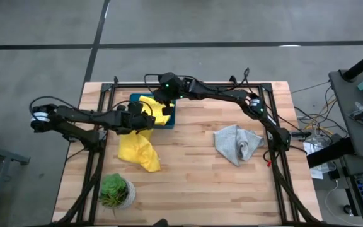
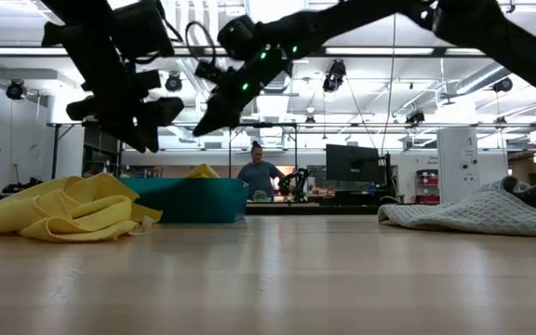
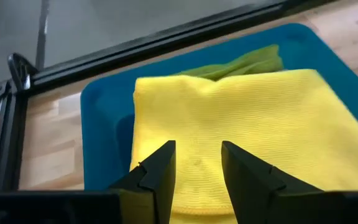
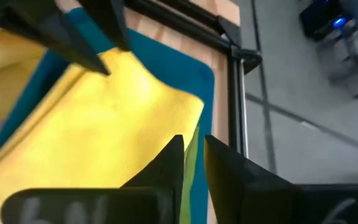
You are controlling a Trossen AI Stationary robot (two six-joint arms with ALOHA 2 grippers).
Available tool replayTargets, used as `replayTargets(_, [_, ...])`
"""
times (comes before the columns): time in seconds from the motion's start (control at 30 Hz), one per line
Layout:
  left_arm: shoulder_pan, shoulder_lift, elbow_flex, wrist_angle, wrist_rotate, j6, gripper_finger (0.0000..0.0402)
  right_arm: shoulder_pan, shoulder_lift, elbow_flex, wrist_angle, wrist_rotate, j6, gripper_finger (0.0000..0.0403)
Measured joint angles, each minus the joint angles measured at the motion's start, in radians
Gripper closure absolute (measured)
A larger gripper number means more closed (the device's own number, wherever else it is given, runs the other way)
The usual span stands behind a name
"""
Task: Fold microfiber towels
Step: Put the right yellow microfiber towel into the blue bin
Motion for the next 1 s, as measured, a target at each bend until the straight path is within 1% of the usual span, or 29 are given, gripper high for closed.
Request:
replayTargets(0.1, [0.0, -0.033, 0.002, 0.0, 0.033, 0.064, 0.0287, 0.0, -0.039, 0.0, -0.089, -0.01, 0.027, 0.0359])
replayTargets(0.17, [0.0, -0.052, 0.002, 0.007, 0.06, 0.112, 0.0287, 0.0, -0.063, 0.0, -0.16, -0.043, 0.054, 0.0364])
replayTargets(0.23, [0.0, -0.07, 0.0, 0.007, 0.099, 0.185, 0.0287, 0.0, -0.088, -0.01, -0.23, -0.101, 0.081, 0.037])
replayTargets(0.3, [0.0, -0.08, 0.0, 0.017, 0.139, 0.261, 0.0288, 0.0, -0.123, -0.039, -0.28, -0.187, 0.114, 0.0376])
replayTargets(0.37, [0.0, -0.083, -0.002, 0.018, 0.192, 0.34, 0.0288, 0.003, -0.172, -0.096, -0.281, -0.259, 0.156, 0.0383])
replayTargets(0.4, [0.0, -0.083, -0.002, 0.024, 0.223, 0.385, 0.0288, 0.007, -0.198, -0.132, -0.273, -0.279, 0.172, 0.0386])
replayTargets(0.47, [0.001, -0.079, -0.002, 0.055, 0.306, 0.505, 0.0288, 0.022, -0.255, -0.213, -0.259, -0.28, 0.196, 0.0392])
replayTargets(0.57, [0.0, -0.069, -0.005, 0.118, 0.494, 0.707, 0.0288, 0.051, -0.345, -0.362, -0.199, -0.281, 0.236, 0.0394])
replayTargets(0.63, [0.0, -0.061, -0.004, 0.163, 0.583, 0.817, 0.0288, 0.073, -0.407, -0.466, -0.145, -0.28, 0.257, 0.0394])
replayTargets(0.73, [0.013, -0.045, 0.021, 0.239, 0.593, 0.928, 0.0288, 0.104, -0.496, -0.617, -0.065, -0.281, 0.285, 0.0394])
replayTargets(0.8, [0.032, -0.036, 0.036, 0.245, 0.607, 0.998, 0.0289, 0.124, -0.549, -0.712, -0.006, -0.281, 0.301, 0.0394])
replayTargets(0.87, [0.059, -0.017, 0.059, 0.246, 0.65, 1.05, 0.0293, 0.142, -0.602, -0.805, 0.053, -0.28, 0.321, 0.0394])
replayTargets(1.0, [0.141, 0.027, 0.115, 0.252, 0.73, 1.086, 0.0311, 0.169, -0.696, -0.968, 0.17, -0.281, 0.37, 0.0394])
